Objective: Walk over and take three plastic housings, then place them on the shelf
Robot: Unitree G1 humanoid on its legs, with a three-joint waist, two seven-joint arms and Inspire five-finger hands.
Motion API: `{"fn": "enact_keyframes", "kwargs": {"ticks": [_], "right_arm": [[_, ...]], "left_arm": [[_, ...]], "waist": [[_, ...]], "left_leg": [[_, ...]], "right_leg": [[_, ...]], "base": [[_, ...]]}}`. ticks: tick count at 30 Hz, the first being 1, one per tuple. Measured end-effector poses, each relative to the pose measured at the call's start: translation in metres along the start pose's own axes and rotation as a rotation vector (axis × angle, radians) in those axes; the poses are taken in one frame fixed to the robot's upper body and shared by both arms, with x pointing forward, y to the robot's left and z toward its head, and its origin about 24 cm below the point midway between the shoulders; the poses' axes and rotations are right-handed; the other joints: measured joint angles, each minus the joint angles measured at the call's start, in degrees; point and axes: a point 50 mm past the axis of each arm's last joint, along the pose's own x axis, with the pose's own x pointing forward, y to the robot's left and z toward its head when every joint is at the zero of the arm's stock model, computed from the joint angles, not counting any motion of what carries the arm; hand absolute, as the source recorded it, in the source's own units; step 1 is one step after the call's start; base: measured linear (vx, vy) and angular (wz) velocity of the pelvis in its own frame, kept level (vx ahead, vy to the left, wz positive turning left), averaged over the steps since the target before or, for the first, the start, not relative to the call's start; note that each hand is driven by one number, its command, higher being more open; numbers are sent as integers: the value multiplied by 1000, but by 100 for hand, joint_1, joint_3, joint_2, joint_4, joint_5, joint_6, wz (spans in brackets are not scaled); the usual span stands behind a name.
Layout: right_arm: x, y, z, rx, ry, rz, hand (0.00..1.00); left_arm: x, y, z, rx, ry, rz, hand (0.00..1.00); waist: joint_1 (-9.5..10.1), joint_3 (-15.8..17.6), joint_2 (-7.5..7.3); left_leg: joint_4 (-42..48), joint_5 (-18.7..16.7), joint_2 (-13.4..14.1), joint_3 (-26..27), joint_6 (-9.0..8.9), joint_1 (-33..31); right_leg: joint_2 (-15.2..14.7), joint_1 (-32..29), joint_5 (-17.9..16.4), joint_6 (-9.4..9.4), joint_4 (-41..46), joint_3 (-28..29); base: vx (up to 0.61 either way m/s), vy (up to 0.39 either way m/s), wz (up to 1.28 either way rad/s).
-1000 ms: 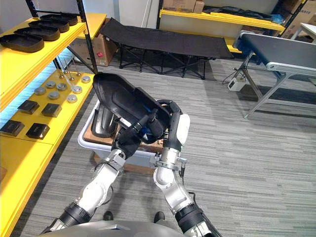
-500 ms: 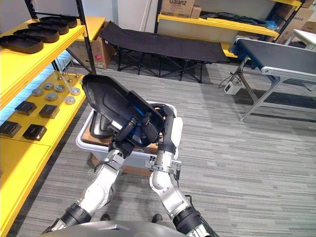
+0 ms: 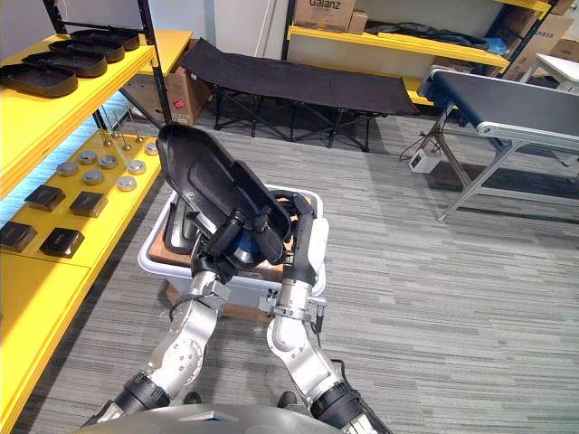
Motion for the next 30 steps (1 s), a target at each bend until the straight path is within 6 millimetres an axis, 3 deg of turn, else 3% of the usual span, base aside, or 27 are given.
{"fn": "enact_keyframes", "kwargs": {"ticks": [4, 10, 18, 22, 24, 30], "right_arm": [[-10, 0, -6, 49, 56, 91, 100], [-7, -5, -11, 234, 172, 205, 100], [15, -59, -11, 569, 185, 208, 100], [12, -80, -18, 572, 199, 199, 100], [3, -90, -30, 531, 285, 208, 100], [-23, -103, -59, 472, 464, 170, 100]], "left_arm": [[3, 2, 8, 63, -67, 49, 0], [1, 21, 40, 274, -281, 201, 0], [-22, 71, 83, 611, -506, 464, 0], [-32, 86, 85, 682, -502, 508, 0], [-37, 92, 83, 693, -481, 518, 0], [-44, 93, 81, 686, -468, 436, 0]], "waist": [[5, -1, -3], [2, 0, 1], [13, -1, 18], [-6, -42, 93], [-8, -83, 175], [-22, -138, 323]], "left_leg": [[0, 0, 3, 5, 0, 3], [13, 1, -3, 9, -5, 13], [16, -34, -25, 5, -48, 20], [14, -48, -20, 33, -52, 26], [6, -59, -16, 84, -54, 20], [12, -64, 0, 137, -51, 11]], "right_leg": [[3, 0, 0, 0, 0, 7], [18, 8, -6, -6, 3, -14], [20, 7, -29, -23, 31, -25], [21, -5, -51, -47, 38, -8], [22, -39, -61, -53, 32, 42], [18, -75, -45, -40, 16, 111]], "base": [[0, 0, 0], [0, 0, 0], [0, 0, 0], [0, 0, -3], [0, 0, -10], [4, -3, -6]]}}
